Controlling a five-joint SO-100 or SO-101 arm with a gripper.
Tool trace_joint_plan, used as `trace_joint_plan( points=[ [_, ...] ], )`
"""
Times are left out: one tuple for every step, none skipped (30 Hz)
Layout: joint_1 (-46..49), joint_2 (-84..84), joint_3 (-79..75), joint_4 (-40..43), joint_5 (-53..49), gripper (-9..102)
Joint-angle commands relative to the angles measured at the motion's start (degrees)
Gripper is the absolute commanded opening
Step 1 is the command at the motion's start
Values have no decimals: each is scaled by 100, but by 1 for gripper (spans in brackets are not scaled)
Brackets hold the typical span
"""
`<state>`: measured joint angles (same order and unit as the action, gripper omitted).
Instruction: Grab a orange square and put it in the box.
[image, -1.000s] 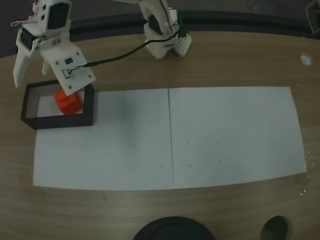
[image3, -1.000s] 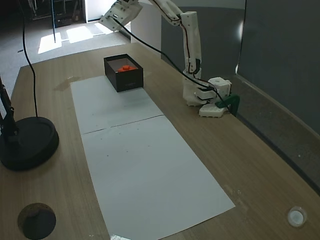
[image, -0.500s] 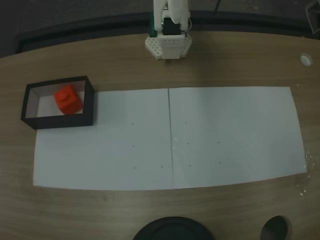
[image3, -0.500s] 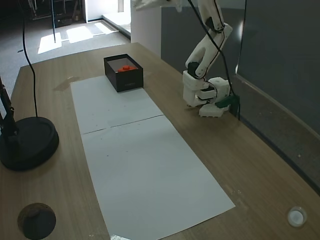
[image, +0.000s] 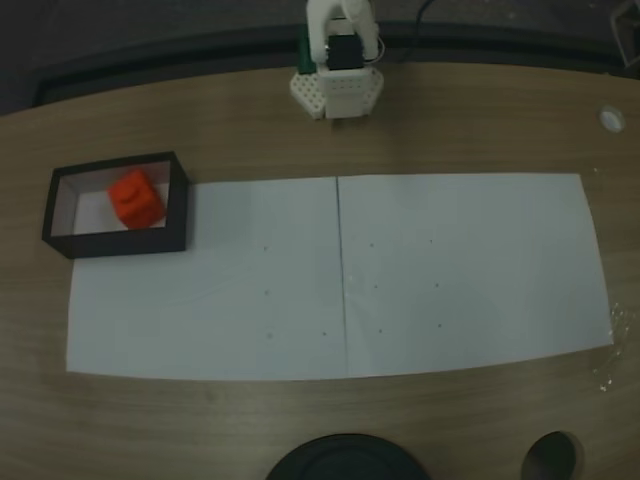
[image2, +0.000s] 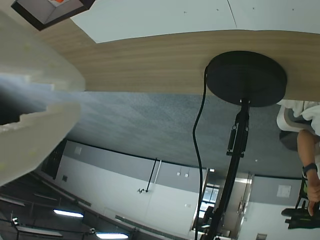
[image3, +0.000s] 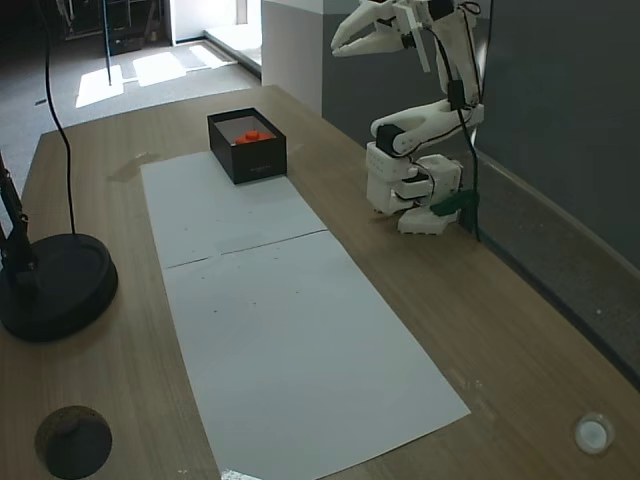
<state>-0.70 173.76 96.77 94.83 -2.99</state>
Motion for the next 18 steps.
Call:
trace_joint_plan(
  points=[
    [0,615,668,-413,-18,0],
    [0,870,905,-554,-18,0],
    [0,1107,1125,-703,-18,0],
    [0,1327,1301,-853,-18,0],
    [0,1521,1459,-993,-18,0],
    [0,1661,1600,-1099,-18,0],
    [0,1802,1714,-1204,-18,0],
    [0,1907,1846,-1310,-18,0],
    [0,1978,1969,-1424,-18,0],
    [0,2039,2083,-1512,-18,0],
    [0,2065,2180,-1582,-18,0],
    [0,2083,2268,-1635,-18,0],
    [0,2083,2338,-1714,18,0],
    [0,2092,2417,-1811,26,0],
    [9,2109,2505,-1916,26,0],
    [9,2127,2619,-2048,26,0],
    [9,2153,2751,-2188,26,0],
    [9,2162,2892,-2329,35,0]
  ],
)
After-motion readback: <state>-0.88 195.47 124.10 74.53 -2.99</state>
